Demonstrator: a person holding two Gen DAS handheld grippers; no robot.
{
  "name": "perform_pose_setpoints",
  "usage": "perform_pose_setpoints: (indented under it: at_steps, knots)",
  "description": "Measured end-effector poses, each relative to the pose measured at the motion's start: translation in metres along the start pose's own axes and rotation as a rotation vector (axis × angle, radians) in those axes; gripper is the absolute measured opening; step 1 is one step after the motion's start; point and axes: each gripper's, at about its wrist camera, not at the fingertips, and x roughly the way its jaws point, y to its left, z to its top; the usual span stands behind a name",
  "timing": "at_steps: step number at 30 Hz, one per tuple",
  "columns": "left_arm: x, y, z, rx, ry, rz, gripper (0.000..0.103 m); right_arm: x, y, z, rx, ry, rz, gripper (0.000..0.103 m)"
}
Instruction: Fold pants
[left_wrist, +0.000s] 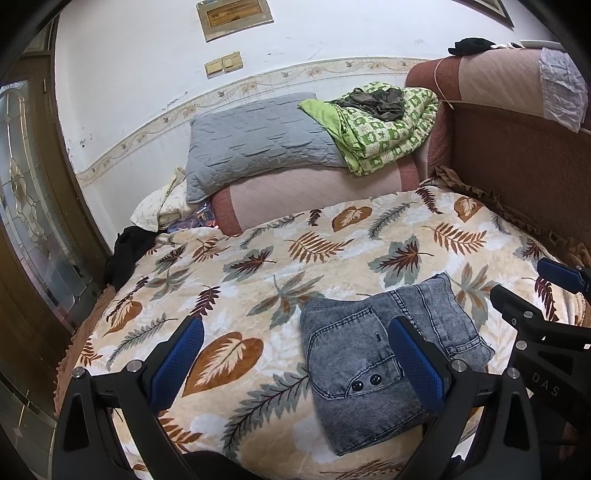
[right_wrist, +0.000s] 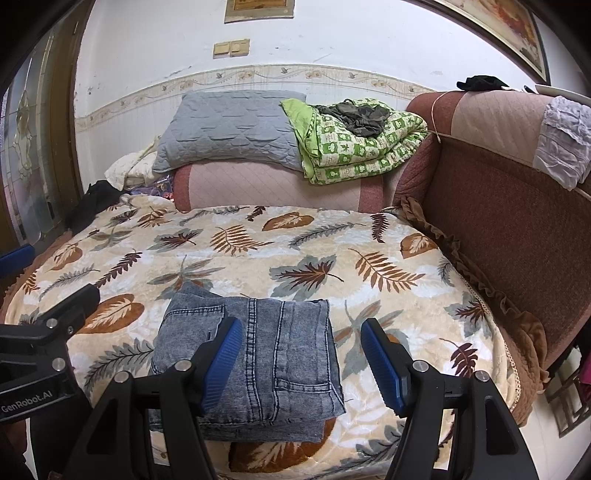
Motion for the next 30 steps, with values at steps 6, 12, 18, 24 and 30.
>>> perform_pose_setpoints:
  at_steps: [6, 12, 18, 24, 30]
  knots:
    - [0.000, 0.001, 0.000, -0.001, -0.004, 0.004, 0.100, 0.000, 0.000, 0.000, 0.002, -0.002, 0.000, 0.070]
    - [0.000, 0.002, 0.000, -0.001, -0.006, 0.005, 0.100, -0.002, -0.001, 0.001, 0.002, -0.006, -0.002, 0.070]
    - [-0.005, 0.005, -0.001, -0.009, -0.018, 0.006, 0.100, -0.009, 0.000, 0.003, -0.001, -0.020, -0.009, 0.071]
    - [-0.010, 0.008, -0.001, -0.014, -0.027, 0.009, 0.100, -0.016, 0.003, 0.003, -0.006, -0.029, -0.011, 0.070]
    - [-0.014, 0.008, 0.000, -0.016, -0.034, 0.014, 0.100, -0.020, 0.008, 0.004, -0.018, -0.039, -0.007, 0.070]
